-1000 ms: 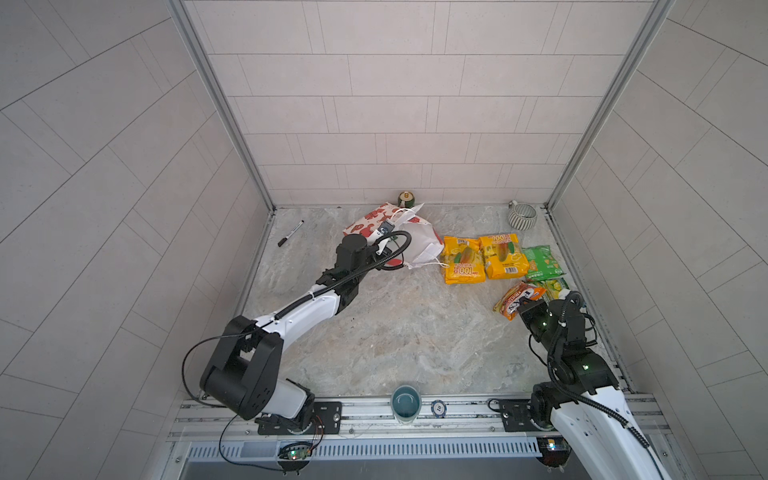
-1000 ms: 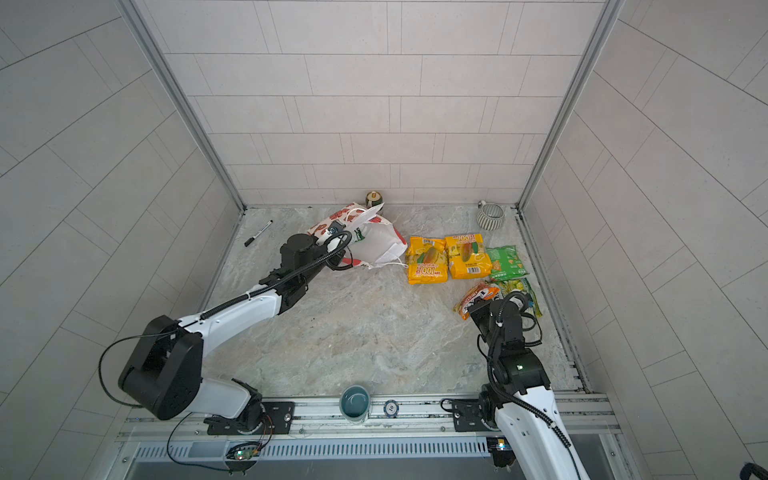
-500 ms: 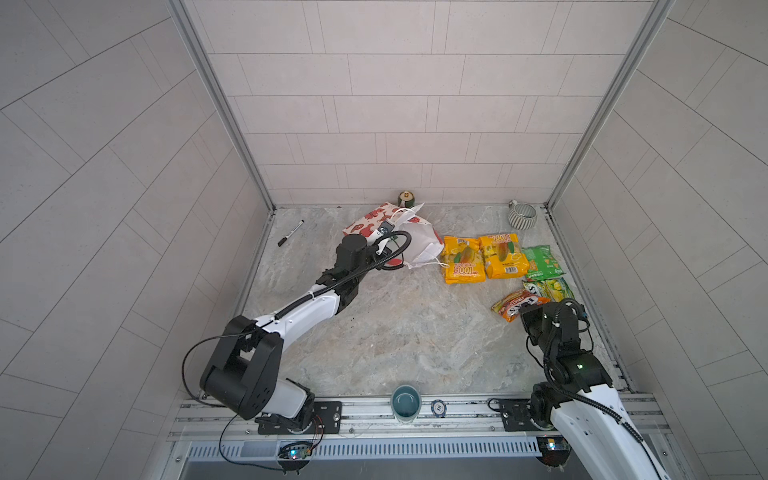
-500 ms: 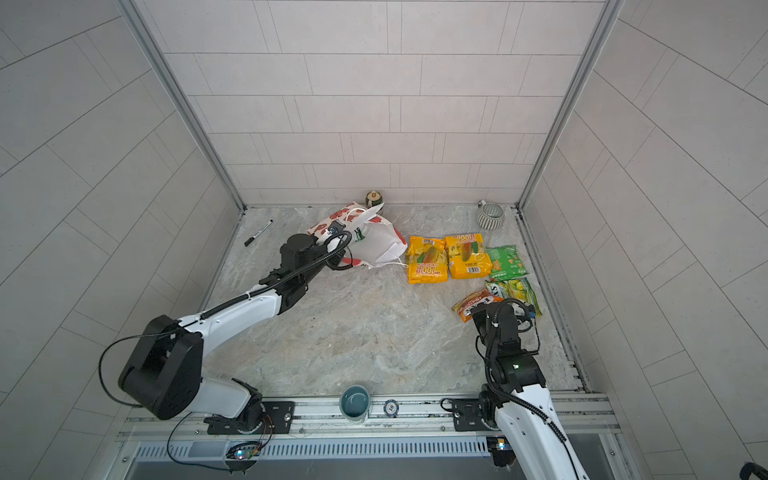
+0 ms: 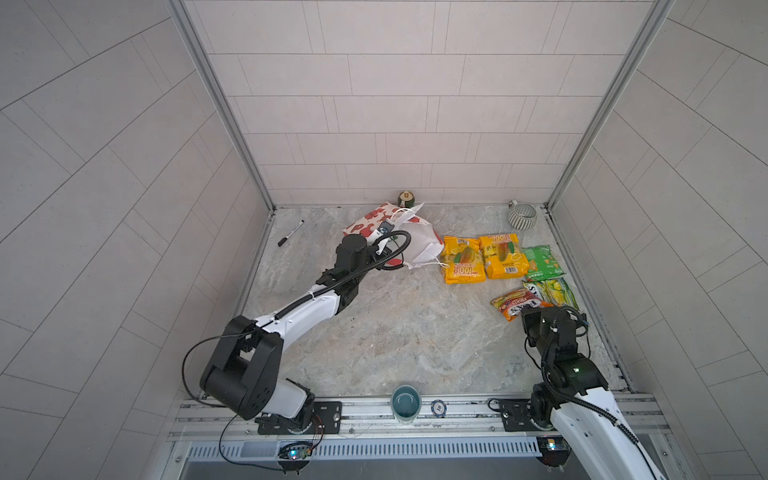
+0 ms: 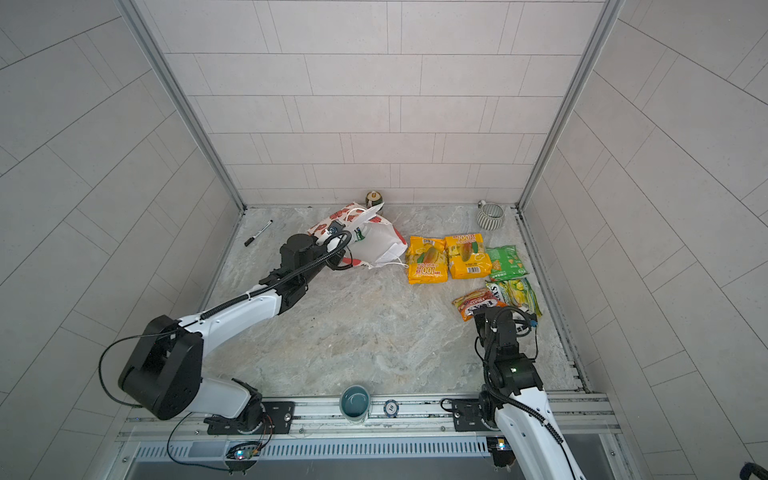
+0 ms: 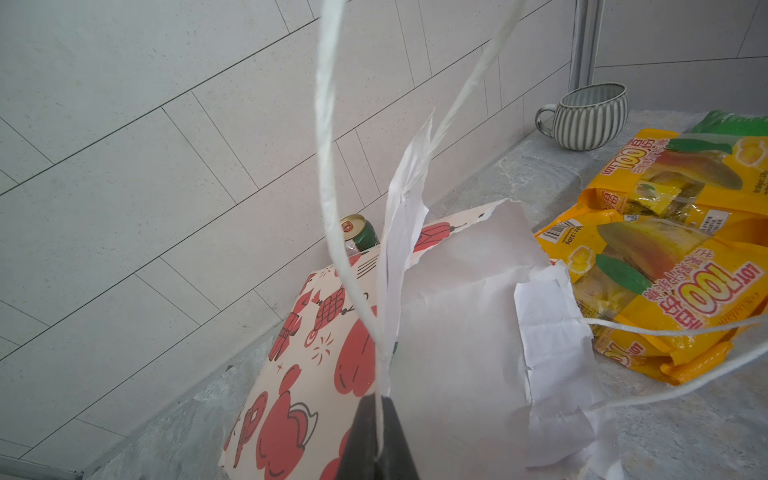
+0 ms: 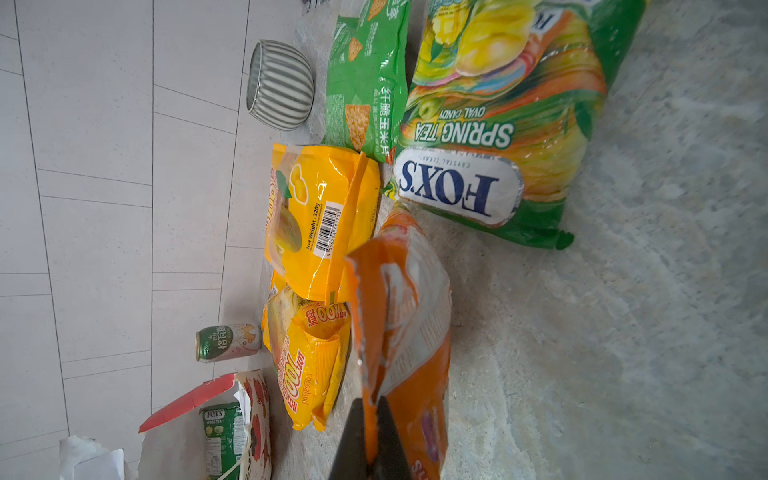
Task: Take the snacks out of the paper bag
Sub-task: 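Lower the orange pack to the table beside the green Fox's pack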
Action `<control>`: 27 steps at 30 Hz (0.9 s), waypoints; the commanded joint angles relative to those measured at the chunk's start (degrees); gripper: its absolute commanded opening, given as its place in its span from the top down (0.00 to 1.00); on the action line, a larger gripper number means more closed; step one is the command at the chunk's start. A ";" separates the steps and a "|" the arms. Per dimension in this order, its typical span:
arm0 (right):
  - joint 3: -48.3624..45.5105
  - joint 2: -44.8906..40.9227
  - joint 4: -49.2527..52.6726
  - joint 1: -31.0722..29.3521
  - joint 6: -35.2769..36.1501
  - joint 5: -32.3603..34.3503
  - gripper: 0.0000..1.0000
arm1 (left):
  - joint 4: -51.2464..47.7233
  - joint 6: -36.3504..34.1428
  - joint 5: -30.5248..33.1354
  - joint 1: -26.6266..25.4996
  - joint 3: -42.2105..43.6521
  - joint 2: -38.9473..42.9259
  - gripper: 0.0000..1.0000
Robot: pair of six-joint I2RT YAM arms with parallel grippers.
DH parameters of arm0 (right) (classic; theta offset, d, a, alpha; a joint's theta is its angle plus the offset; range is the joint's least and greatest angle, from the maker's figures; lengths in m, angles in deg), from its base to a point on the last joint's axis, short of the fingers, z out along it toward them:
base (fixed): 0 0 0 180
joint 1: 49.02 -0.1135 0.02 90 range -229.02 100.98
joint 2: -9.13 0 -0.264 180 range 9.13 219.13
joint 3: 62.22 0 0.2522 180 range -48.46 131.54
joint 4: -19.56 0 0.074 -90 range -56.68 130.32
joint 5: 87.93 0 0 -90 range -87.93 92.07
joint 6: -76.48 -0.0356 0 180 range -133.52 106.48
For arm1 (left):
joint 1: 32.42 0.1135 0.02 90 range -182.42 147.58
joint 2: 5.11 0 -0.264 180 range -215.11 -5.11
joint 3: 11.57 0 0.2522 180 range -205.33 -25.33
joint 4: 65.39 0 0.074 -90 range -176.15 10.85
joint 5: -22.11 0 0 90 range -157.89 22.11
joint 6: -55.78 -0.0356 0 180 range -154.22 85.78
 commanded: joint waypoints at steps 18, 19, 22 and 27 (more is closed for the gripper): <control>-3.70 1.54 -7.28 -4.33 -7.51 9.16 0.93 | 2.81 0.81 -0.57 0.51 1.12 0.34 1.00; -3.69 1.64 -7.37 -4.91 -7.45 9.87 0.91 | 2.83 0.77 -0.52 0.46 1.15 0.36 1.00; -3.60 1.81 -7.34 -5.58 -7.40 10.90 0.85 | 2.80 0.83 -0.41 0.42 1.24 0.40 1.00; -3.82 1.73 -8.13 -5.74 -7.08 11.28 0.70 | 2.90 0.75 -0.41 0.47 1.21 0.39 1.00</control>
